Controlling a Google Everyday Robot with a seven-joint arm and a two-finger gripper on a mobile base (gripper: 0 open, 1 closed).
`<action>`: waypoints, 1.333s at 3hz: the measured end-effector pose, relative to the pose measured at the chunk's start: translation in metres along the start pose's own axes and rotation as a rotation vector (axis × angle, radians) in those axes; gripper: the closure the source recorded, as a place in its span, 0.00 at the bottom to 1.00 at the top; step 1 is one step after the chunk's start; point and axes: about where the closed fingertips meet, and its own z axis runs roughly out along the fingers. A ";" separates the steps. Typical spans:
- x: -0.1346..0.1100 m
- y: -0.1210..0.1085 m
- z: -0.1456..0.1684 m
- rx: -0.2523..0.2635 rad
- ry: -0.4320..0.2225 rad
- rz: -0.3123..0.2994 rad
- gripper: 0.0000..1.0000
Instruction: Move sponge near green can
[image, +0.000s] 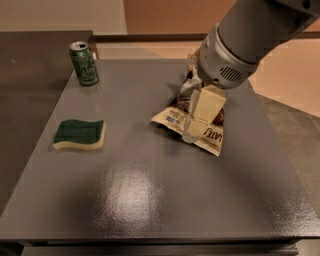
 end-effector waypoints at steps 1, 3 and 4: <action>-0.033 -0.001 0.039 -0.052 -0.044 -0.017 0.00; -0.098 0.021 0.093 -0.138 -0.136 -0.053 0.00; -0.124 0.032 0.118 -0.160 -0.154 -0.058 0.00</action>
Offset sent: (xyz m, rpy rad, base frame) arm 0.0106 0.1446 -0.0564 0.1476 0.1163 0.1664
